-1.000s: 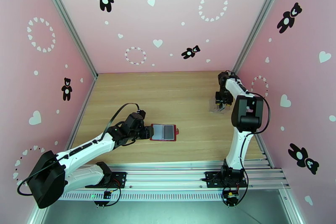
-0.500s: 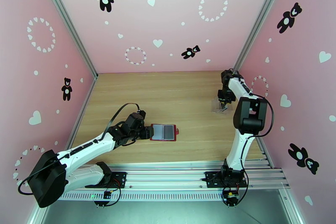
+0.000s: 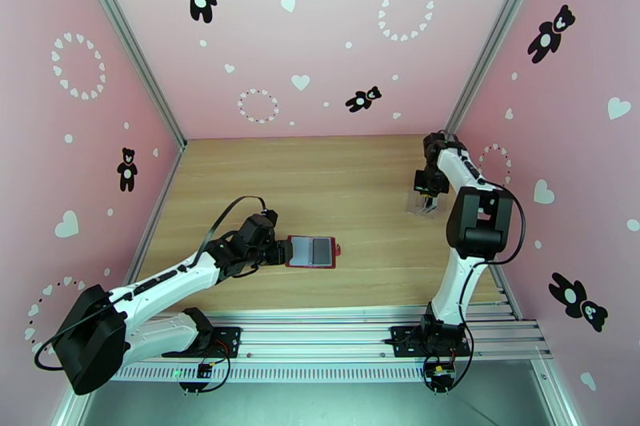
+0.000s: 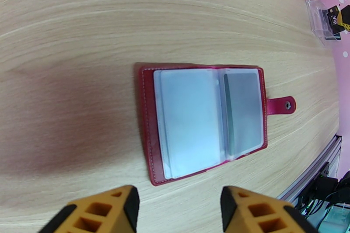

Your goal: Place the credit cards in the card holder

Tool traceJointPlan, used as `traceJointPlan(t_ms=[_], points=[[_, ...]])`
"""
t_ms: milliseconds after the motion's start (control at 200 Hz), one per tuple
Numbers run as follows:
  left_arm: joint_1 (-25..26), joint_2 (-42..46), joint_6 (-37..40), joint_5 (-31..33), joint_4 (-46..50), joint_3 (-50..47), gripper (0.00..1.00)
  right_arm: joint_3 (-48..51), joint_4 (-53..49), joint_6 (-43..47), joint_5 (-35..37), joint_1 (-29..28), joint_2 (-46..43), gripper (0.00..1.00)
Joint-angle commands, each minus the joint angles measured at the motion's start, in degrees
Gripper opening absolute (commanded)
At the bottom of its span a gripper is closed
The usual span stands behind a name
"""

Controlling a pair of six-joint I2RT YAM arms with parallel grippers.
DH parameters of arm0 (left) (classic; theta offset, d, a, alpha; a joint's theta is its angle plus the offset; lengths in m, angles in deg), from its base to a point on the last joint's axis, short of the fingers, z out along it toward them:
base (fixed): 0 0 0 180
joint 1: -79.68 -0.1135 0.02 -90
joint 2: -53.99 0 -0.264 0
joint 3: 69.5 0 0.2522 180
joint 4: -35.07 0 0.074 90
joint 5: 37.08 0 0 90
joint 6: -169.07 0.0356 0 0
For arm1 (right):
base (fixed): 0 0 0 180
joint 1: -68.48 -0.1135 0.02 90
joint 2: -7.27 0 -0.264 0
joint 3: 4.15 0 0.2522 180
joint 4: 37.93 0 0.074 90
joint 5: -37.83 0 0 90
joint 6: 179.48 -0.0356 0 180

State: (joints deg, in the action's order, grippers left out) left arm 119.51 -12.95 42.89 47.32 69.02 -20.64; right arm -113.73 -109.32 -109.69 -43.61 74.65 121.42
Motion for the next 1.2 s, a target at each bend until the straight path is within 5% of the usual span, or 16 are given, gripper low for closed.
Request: traceJointPlan(t_ms=[0,175,305,540,926,1196], points=[[-0.5,2.0,-0.2,0.1,0.3,1.4,0.54,2.5,1.7,-1.7,-1.6,0.0,-6.5,0.00],[-0.5,4.2,-1.0,0.0,1.1,2.2,0.55,9.0,7.0,-3.2,-6.5,-1.0,-15.1,0.00],[-0.6,6.1,-1.7,-1.9,0.3,2.6,0.55,17.4,13.3,-5.4,-16.6,-2.9,-23.9,0.00],[-0.4,14.3,-3.0,-16.1,-11.6,0.8,0.55,34.4,29.0,-12.9,-36.1,-15.4,-42.0,0.00],[-0.1,20.3,-10.9,-21.2,-24.6,1.1,0.57,55.5,60.2,-32.1,-40.8,-34.4,-65.6,0.00],[3.2,16.2,-12.6,-22.1,-31.4,2.7,0.53,59.7,70.4,-36.7,-40.9,-40.7,-68.6,0.00]])
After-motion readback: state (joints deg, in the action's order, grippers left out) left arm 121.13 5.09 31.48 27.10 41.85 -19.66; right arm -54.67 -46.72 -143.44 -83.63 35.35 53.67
